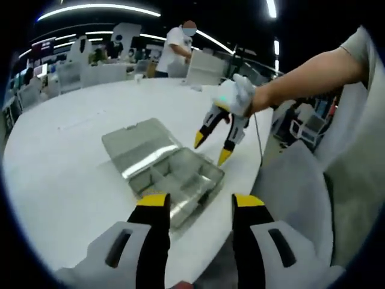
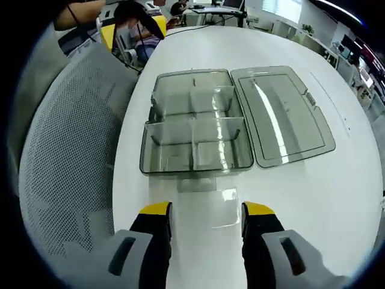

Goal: Insert the divider into the dual guide fixture by aligning both edges with the guide slots and pushing it downward to the bottom, including one-sided entry, uneven engagement, binding, and posture correction.

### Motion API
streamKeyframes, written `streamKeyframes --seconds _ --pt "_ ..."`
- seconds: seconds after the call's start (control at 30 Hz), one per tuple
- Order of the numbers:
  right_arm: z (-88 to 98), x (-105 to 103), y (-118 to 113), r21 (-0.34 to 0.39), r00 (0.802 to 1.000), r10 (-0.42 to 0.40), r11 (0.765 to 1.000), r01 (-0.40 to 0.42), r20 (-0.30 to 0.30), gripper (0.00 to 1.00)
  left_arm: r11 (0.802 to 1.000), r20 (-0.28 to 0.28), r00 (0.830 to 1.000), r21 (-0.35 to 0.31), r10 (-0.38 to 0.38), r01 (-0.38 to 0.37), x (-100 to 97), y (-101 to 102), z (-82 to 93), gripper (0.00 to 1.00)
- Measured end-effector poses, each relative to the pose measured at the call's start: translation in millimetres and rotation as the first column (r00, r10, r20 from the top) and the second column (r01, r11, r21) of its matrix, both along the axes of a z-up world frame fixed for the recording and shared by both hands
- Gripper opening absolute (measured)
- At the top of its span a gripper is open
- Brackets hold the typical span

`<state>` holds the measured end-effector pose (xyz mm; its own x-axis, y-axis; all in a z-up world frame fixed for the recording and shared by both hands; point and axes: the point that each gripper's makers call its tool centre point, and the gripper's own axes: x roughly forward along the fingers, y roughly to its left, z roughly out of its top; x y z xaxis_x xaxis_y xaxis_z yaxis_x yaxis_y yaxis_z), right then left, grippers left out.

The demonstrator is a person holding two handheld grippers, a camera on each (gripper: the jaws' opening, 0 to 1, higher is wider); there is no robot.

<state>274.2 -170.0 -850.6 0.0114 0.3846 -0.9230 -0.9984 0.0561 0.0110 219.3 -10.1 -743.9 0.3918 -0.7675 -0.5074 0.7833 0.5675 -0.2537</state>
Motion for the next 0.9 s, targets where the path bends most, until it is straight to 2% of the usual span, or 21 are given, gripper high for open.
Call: streamKeyframes --seconds 0.37,0.53,0.9 --pt "-8.7 5 0 -0.008 1.0 0.026 1.0 -0.026 -0.016 0.41 1.0 0.003 1.0 -0.001 0.003 -0.003 1.9 -3 1.9 0.39" --pt "-12.5 5 -2 -0.022 0.999 0.038 0.999 -0.039 -0.02 0.4 1.0 0.008 1.0 0.012 0.0 0.0 0.6 -6 1.8 0.44" --pt "-22.8 7 -5 -0.062 0.997 0.076 0.995 -0.075 0.0 0.37 0.999 -0.001 1.0 0.037 -0.009 0.009 -2.8 -5 -2.4 0.45"
